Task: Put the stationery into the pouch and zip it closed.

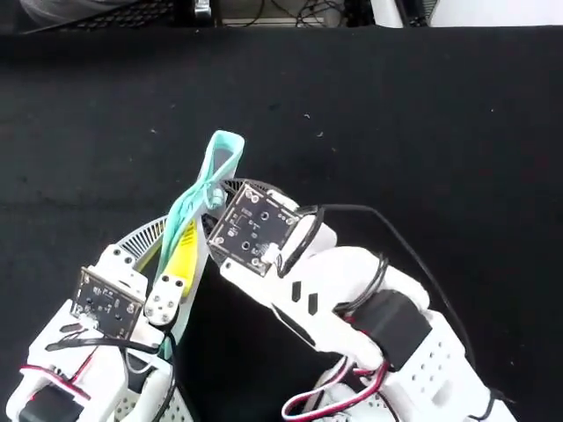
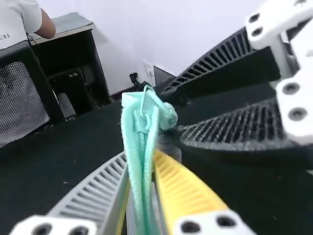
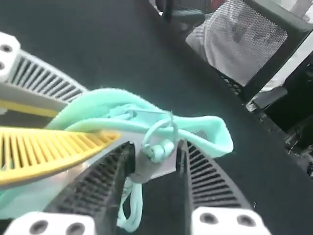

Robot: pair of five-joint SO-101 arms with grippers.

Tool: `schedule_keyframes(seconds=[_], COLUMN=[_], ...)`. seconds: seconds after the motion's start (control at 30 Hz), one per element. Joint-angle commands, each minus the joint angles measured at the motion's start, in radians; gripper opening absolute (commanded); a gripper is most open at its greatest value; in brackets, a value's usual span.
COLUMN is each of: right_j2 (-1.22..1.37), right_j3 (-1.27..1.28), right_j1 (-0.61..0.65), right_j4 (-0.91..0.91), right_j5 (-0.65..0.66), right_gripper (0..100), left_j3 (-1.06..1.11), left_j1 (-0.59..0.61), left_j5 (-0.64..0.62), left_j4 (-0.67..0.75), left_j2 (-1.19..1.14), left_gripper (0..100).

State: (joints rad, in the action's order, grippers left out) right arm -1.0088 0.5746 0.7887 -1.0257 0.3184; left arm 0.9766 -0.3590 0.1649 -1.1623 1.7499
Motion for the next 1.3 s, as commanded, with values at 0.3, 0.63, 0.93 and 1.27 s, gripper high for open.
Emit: schedule_keyframes(seconds=[0.3,0.63,0.93,1.27], right_j2=[0.077,0.015,0.015,0.203], right_j3=[0.038,0.039,0.038,-0.088], right_j1=[0.011,-0.066,-0.209,-0.261], right_j4=[0.112,0.147,0.206,0.230], right_j5=[0.003,0.009,0.087,0.087], right_gripper=[15.3,1.3,1.2,1.2], left_j3=[-0.008,-0.004,-0.008,-0.005], left_j1=[-0.013,-0.013,-0.013,-0.004], left_j5=[0.005,0.008,0.011,0.012], left_j4=[-0.029,-0.041,-0.089,-0.098], left_j2=[-0.005,-0.005,-0.005,-0.003], left_gripper=[3,3,3,3])
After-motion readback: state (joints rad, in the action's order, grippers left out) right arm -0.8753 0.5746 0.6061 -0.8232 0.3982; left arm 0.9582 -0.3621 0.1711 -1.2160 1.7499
